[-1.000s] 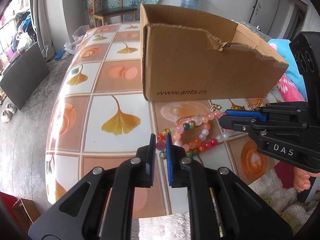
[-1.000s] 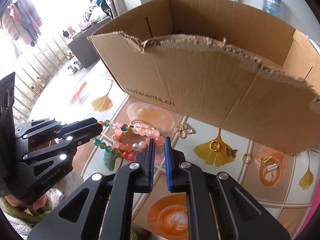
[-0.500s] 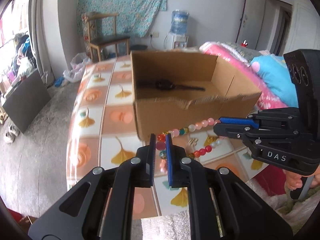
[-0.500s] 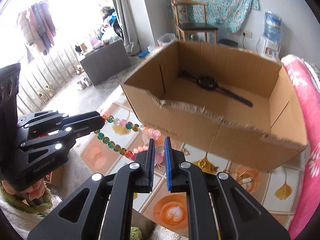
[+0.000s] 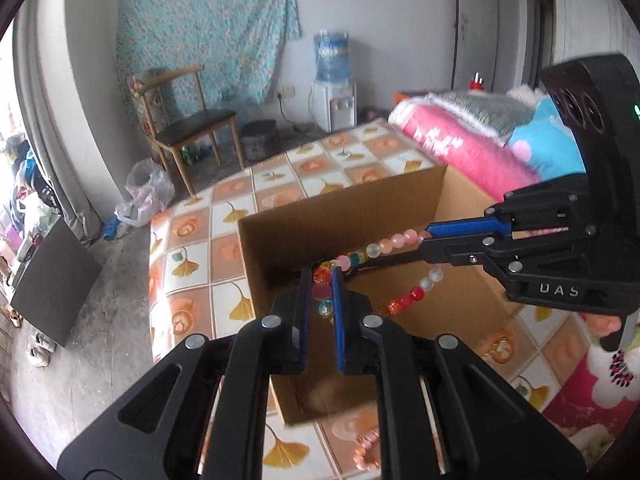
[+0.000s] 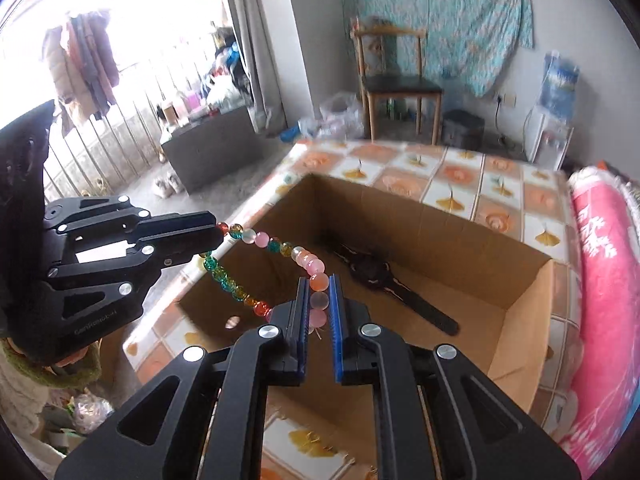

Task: Organize jewelry
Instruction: 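Lower the bracelet into the box and open the right tool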

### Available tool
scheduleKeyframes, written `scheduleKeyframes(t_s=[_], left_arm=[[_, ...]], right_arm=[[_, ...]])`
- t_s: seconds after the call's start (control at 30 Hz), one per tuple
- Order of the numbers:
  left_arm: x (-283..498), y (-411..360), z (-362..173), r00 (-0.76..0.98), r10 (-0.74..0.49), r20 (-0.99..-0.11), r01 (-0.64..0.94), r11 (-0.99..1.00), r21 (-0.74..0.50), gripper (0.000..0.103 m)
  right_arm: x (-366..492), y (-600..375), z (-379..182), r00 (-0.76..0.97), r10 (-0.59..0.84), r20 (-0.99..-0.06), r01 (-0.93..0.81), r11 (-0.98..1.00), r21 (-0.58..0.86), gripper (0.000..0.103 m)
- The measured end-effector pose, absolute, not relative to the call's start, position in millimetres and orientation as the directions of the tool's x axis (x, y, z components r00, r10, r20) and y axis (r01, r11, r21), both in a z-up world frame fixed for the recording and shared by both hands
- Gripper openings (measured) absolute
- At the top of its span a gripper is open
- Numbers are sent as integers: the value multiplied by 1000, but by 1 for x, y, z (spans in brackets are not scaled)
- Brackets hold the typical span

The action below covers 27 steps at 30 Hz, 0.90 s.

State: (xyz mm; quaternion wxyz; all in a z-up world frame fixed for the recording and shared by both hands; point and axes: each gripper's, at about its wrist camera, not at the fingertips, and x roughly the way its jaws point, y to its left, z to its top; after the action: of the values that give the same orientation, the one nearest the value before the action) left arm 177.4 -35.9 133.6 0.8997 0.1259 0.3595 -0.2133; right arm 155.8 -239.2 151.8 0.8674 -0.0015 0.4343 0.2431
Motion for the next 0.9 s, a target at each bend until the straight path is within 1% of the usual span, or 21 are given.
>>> scheduleKeyframes(t_s=[0.17,0.23,0.33,0.43,0.53,0.6,0.63,0.67,0.7,0.73,0.77,0.8,0.83,0.87,0.9], left_arm=[[239,-56,89,496,-240,-835,494,868,43,9],[257,-62,69,435,-202,-877,497,867,47,9],[271,-68,52,399,-140,-906,499,862,86,9],[273,-77,46,384,-105,-917,507,854,115,9],[271,-77,46,390,-88,-916,501,856,131,9],[268,-74,49,398,-100,-912,498,859,123,11],[266,-72,53,406,-105,-908,493,862,120,15],[264,-68,58,422,-109,-900,482,868,120,20],[260,-64,65,439,-124,-890,476,872,113,23],[254,-59,73,456,-146,-878,472,876,100,31],[247,-50,83,480,-167,-861,461,883,85,36],[239,-42,93,503,-181,-845,447,892,74,48],[232,-34,100,524,-197,-828,433,899,61,60],[223,-22,109,551,-224,-804,416,909,31,73],[217,-12,114,564,-244,-789,401,916,4,78]], right_arm=[[229,-240,99,298,422,-856,-385,874,297,10],[243,-241,77,228,428,-875,-363,871,331,10],[266,-240,44,106,446,-889,-319,862,395,10],[274,-237,26,55,429,-902,-305,867,394,10],[273,-236,19,48,411,-910,-281,880,383,11],[272,-239,18,48,432,-901,-265,875,405,19],[272,-242,21,60,432,-900,-263,877,403,26],[269,-245,27,83,427,-900,-266,880,393,26],[264,-250,37,115,432,-894,-273,879,390,26],[258,-255,49,145,446,-883,-282,874,395,27],[251,-260,60,172,456,-873,-293,870,397,32],[240,-268,76,220,465,-858,-306,867,392,43],[225,-279,97,292,473,-831,-328,866,377,49],[213,-289,112,348,474,-809,-340,868,363,59],[199,-301,126,409,471,-781,-341,873,348,61]])
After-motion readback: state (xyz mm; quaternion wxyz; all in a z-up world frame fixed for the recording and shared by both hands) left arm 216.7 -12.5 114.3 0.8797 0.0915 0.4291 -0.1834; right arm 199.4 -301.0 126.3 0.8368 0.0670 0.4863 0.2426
